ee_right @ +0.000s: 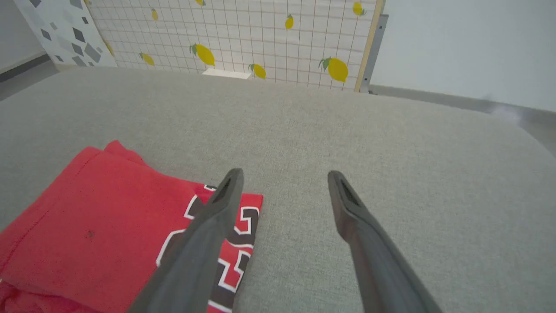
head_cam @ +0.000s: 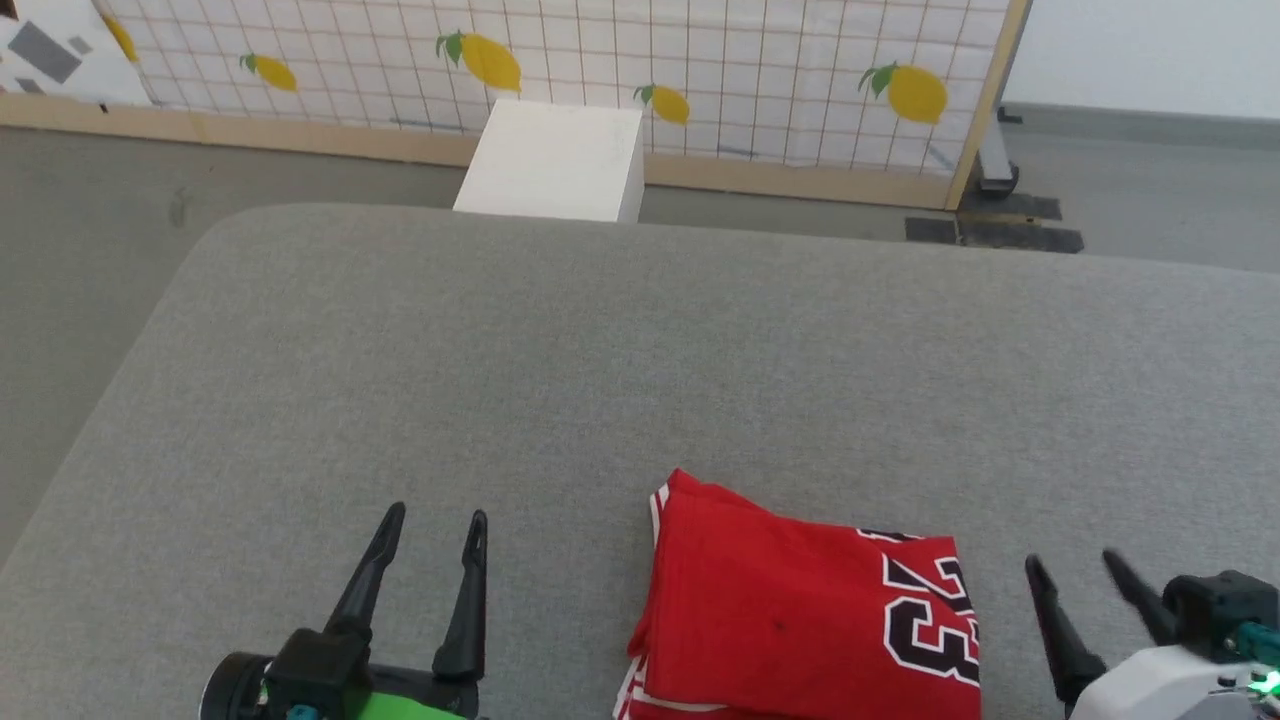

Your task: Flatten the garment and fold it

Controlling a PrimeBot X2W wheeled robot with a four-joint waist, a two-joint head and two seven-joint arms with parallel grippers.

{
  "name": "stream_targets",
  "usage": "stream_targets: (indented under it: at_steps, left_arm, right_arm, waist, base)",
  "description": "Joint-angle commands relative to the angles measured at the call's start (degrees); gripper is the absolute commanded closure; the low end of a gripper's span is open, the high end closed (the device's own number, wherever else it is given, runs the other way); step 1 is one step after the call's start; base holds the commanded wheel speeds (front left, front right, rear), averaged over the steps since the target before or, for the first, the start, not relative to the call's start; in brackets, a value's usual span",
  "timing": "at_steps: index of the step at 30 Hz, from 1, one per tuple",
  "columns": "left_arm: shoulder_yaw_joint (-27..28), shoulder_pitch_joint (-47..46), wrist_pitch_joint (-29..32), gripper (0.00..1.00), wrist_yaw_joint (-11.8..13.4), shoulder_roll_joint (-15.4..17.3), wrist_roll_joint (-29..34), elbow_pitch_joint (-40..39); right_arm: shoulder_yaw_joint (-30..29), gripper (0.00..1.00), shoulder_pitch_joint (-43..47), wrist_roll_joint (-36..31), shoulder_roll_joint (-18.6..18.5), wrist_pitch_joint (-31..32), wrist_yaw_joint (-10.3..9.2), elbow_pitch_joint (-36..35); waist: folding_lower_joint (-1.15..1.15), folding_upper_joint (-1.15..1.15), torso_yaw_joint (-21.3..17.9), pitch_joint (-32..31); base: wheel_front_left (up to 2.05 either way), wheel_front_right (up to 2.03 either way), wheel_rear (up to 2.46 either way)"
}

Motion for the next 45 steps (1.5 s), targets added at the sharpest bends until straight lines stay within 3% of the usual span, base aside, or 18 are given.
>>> stream_targets:
  at_steps: [1, 6, 10, 15, 23, 24, 25, 30, 37, 45]
  left_arm:
    - [-0.42, -1.23, -0.22, 0.0, -0.35, -0.28, 0.36, 0.0]
    - [-2.14, -2.56, -0.22, 0.0, -0.4, -0.28, 0.83, 0.23]
    - [-2.95, -3.92, -0.22, 0.0, -0.45, -0.28, 1.12, 0.82]
    - [-2.81, -5.09, -0.22, 0.0, -0.53, -0.28, 1.16, 1.19]
    - [-2.64, -6.02, -0.22, 0.0, -0.67, -0.28, 1.0, 1.76]
    - [-2.77, -6.25, -0.22, 0.0, -0.68, -0.28, 0.94, 1.83]
    - [-3.0, -6.54, -0.22, 0.0, -0.7, -0.28, 0.89, 1.94]
    - [-4.11, -8.08, -0.22, 0.0, -0.76, -0.28, 0.66, 2.62]
    - [-5.21, -8.72, -0.22, 0.0, -0.38, -0.28, -0.47, 2.7]
    - [-8.62, -13.72, -0.22, 0.0, 0.21, -0.28, -1.0, 2.92]
  right_arm:
    - [1.01, 0.0, 0.91, 3.44, -1.01, 4.17, -0.08, 0.43]
    - [1.78, 0.0, -0.59, 16.7, -2.44, 16.76, -0.08, 1.95]
    - [1.35, 0.0, -2.63, 22.87, -2.23, 22.86, -0.08, 5.47]
    - [1.23, 0.0, -5.52, 25.7, -1.19, 27.06, -0.08, 10.78]
    - [7.01, 0.0, -8.73, 27.12, 0.37, 28.91, -0.08, 16.38]
    - [7.76, 0.56, -9.1, 26.88, 0.33, 28.6, -0.08, 16.95]
    - [8.4, 1.0, -9.51, 26.42, 0.12, 27.96, -0.08, 17.43]
    - [11.09, 1.0, -12.11, 22.64, -2.45, 23.82, -0.08, 18.28]
    - [20.23, 1.0, -19.63, 9.65, -13.97, 21.25, -0.08, 15.42]
    - [26.75, 1.0, -30.65, 5.91, -29.54, 23.23, -0.08, 12.0]
  waist:
    - [0.0, 0.0, 1.25, 1.48]
    - [0.0, 0.0, 3.21, 3.85]
    - [0.0, 0.0, 4.87, 5.53]
    - [0.0, 0.0, 6.38, 6.8]
    - [0.0, 0.0, 7.25, 7.29]
    - [0.0, 0.0, 7.25, 7.25]
    - [0.0, 0.0, 7.22, 7.19]
    - [0.0, 0.0, 6.02, 6.54]
    - [0.0, 0.0, -1.69, 6.95]
    - [0.0, 0.0, -12.73, 13.76]
  base:
    - [0.0, 0.0, 0.0]
    - [0.0, 0.0, 0.0]
    - [0.0, 0.0, 0.0]
    - [0.0, 0.0, 0.0]
    - [0.0, 0.0, 0.0]
    - [0.0, 0.0, 0.0]
    - [0.0, 0.0, 0.0]
    - [0.0, 0.0, 0.0]
    - [0.0, 0.0, 0.0]
    - [0.0, 0.0, 0.0]
